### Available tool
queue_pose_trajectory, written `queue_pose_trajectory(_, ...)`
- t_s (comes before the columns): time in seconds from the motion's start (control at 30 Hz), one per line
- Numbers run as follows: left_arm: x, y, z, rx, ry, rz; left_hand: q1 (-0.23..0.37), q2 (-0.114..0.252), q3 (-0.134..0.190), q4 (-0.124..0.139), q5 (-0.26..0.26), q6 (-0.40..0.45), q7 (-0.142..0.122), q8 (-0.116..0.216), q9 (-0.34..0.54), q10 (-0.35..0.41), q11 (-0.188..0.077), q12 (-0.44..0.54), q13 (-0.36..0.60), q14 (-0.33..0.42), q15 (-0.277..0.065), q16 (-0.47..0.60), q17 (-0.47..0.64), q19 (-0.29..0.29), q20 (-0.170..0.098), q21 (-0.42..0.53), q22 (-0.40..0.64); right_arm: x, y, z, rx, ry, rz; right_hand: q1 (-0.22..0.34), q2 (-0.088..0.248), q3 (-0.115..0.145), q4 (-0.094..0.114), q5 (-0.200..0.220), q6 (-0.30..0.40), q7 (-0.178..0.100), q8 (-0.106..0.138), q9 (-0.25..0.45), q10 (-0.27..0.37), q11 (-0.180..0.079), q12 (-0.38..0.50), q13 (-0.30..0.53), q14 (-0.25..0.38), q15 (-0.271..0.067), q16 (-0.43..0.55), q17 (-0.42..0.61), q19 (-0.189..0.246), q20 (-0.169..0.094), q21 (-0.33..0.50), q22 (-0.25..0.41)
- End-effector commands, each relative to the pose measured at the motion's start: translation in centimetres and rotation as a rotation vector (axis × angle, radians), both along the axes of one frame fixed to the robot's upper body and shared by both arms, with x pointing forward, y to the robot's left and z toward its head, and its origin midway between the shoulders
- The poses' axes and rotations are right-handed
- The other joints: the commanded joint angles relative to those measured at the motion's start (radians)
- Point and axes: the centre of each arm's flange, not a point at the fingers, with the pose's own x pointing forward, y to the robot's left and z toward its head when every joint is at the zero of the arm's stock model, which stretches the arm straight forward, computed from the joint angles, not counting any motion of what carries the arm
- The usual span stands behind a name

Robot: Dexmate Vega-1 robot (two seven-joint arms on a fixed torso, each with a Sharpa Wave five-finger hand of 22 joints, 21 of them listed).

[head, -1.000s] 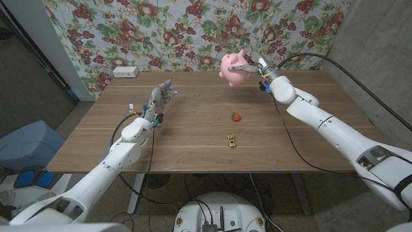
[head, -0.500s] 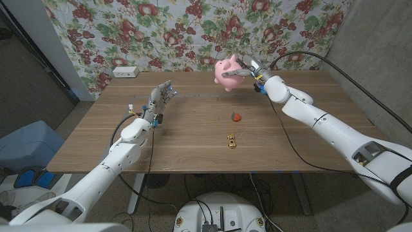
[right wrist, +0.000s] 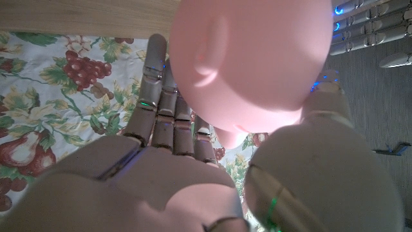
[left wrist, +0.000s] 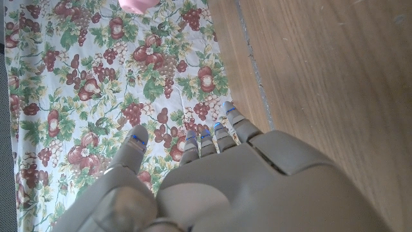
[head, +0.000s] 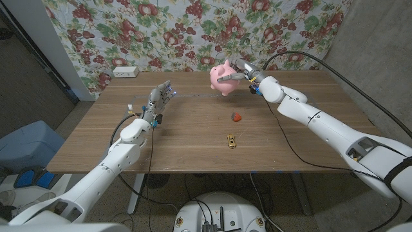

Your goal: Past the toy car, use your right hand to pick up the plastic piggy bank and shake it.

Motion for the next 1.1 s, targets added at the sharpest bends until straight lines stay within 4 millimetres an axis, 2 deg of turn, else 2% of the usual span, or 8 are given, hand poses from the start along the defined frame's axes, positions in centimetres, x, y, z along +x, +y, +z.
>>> queue_pose_trajectory(0.03,0.0,0.1,-0.1,-0.003,0.003,0.004,-0.002,0.037,0.002,-0.008,0.001,0.005,0.001,0.005,0.005,0.004,0.002,0.003,0.004,0.000,-0.010,0.001,0.001,0.008,0.000,-0.005,0.003,1.0,1.5,-0.8,-0.073,0.026,-0.008,0.136,0.208,0.305,0.003,0.433,0.473,-0.110,0.010,0.210,0.362,-0.350,0.128,0.266,0.384,-0.441,0.151,0.439,-0.113,-0.123,0.004,-0.001)
queue_pose_trajectory(1.1,-0.1,0.0,-0.2,-0.003,0.006,0.005,-0.002,0.037,0.002,-0.008,0.001,0.007,-0.001,0.003,0.005,0.004,0.001,0.003,0.004,-0.001,-0.010,0.000,0.001,0.008,-0.001,-0.005,0.003,3.0,3.4,-2.9,-0.240,0.027,-0.143,0.136,0.206,0.307,0.003,0.426,0.474,-0.112,0.009,0.206,0.357,-0.350,0.126,0.271,0.385,-0.440,0.149,0.439,-0.114,-0.124,0.005,-0.001)
